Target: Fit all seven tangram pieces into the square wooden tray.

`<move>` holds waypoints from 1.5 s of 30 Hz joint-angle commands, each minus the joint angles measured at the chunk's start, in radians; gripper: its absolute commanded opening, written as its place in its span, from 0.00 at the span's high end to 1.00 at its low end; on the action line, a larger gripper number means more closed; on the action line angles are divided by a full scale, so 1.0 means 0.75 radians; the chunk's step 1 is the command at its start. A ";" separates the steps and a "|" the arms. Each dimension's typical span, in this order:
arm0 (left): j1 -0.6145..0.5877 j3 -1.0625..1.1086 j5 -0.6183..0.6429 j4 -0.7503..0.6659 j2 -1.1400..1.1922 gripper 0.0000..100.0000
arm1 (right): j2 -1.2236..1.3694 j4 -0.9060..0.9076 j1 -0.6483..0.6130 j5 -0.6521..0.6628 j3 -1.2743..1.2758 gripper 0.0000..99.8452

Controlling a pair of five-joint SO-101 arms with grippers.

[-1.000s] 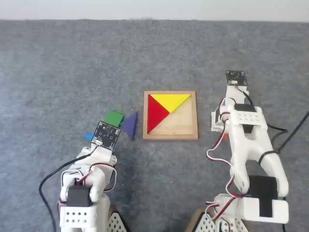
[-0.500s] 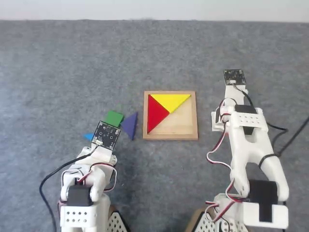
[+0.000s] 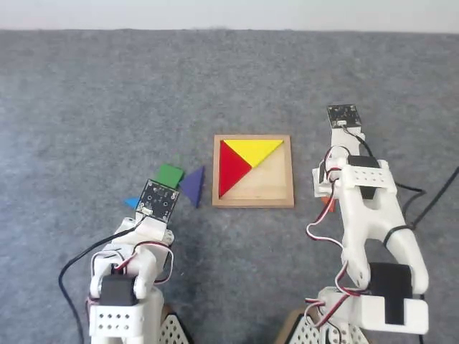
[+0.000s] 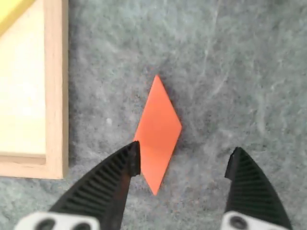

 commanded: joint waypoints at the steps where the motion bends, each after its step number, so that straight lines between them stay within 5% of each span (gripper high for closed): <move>1: -0.006 -0.009 -0.014 0.004 -0.031 0.98 | -0.073 -0.056 -0.124 0.018 -0.016 0.71; 7: -0.006 -0.009 -0.014 0.004 -0.031 0.98 | -0.021 -0.064 -0.283 0.035 -0.018 0.71; 28: -0.006 -0.009 -0.014 0.004 -0.031 0.98 | 0.109 -0.013 -0.040 0.043 -0.055 0.71; 45: -0.006 -0.009 -0.014 0.004 -0.031 0.98 | 0.044 -0.009 -0.242 0.047 -0.008 0.72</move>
